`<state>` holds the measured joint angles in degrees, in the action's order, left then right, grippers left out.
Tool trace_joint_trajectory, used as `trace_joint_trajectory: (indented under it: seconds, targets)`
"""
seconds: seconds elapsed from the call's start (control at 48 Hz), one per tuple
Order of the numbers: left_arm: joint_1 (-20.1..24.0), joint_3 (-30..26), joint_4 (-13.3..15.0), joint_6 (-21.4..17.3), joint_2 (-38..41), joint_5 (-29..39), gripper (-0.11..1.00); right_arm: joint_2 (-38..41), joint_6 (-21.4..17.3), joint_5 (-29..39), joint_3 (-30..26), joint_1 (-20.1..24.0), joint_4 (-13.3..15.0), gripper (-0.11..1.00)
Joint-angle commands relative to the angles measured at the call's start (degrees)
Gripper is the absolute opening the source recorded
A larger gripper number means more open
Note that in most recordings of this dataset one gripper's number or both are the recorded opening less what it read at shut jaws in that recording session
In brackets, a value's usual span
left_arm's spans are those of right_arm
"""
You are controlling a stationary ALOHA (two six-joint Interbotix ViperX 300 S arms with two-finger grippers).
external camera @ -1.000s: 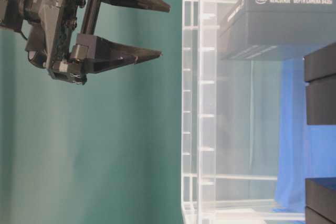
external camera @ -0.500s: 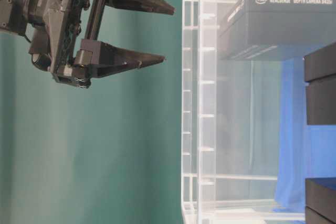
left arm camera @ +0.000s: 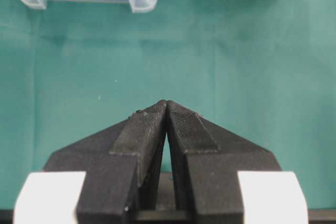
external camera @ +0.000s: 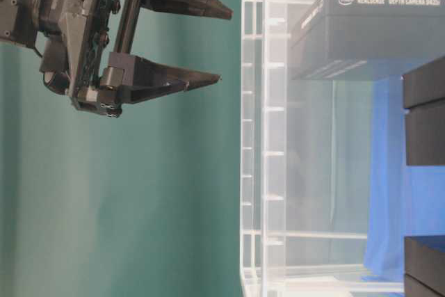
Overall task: Take the box out of the case with the right arm.
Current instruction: 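Move the right gripper over the right black box in the case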
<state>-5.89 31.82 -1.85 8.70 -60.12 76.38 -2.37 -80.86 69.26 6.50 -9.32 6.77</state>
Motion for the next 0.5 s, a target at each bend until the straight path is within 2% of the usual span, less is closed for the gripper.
trace_joint_trajectory:
  seconds: [0.0, 0.479]
  targets:
    - [0.2, -1.1, -0.2, -0.1, 0.7, -0.2, 0.02, -0.7, -0.1, -0.2, -0.9, 0.3, 0.1, 0.89]
    - [0.2, -1.1, -0.2, -0.1, 0.7, -0.2, 0.02, -0.5, -1.1, -0.2, -0.9, 0.2, 0.9, 0.89]
